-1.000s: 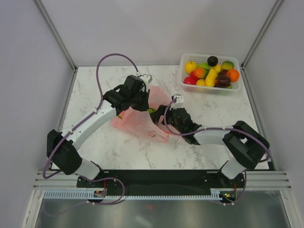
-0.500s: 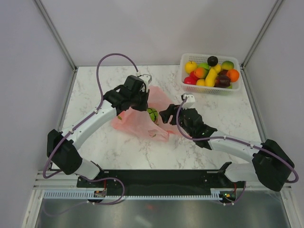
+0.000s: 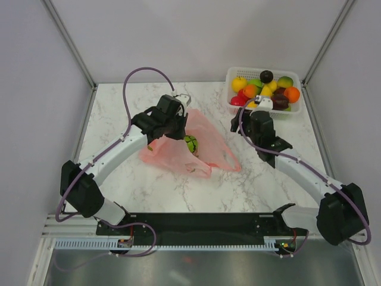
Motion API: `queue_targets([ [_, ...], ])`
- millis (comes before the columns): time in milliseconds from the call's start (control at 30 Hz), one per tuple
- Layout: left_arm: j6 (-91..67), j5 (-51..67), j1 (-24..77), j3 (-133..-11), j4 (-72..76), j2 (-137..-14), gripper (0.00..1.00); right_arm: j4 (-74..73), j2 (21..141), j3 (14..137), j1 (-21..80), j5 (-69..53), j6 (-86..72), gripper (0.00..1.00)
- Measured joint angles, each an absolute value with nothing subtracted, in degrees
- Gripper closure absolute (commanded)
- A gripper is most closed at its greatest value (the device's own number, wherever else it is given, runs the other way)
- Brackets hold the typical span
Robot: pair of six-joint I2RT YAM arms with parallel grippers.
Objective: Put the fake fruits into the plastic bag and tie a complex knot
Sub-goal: Place the fake fruit in the plastic bag, then pick up the fake fruit from the bin.
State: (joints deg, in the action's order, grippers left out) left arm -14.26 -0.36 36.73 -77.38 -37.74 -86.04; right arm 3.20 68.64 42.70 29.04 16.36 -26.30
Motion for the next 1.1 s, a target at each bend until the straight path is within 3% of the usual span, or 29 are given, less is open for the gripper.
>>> queue_targets([
  [267,-14.17,-1.43,37.32,-77.38,-37.82,-86.63,0.98,-3.51,83.85,62.46,14.85,16.19,-24.21,0.22],
  [667,-14.15,-2.92,37.85,-77.38,-38.79,-87.48,0.98,-16.62,111.74,94.54,9.56,17.61,-17.45,0.25],
  [800,-14.17,-2.94,37.87,-77.38,-38.89,-87.48,0.98,-18.09,116.84,101.12,7.68,15.09,-14.92,0.06],
  [1100,-14.15,-2.92,37.87,-77.38,-38.94,-87.37,0.98,-17.61,123.26,105.32,7.46,8.45,-16.88,0.02],
])
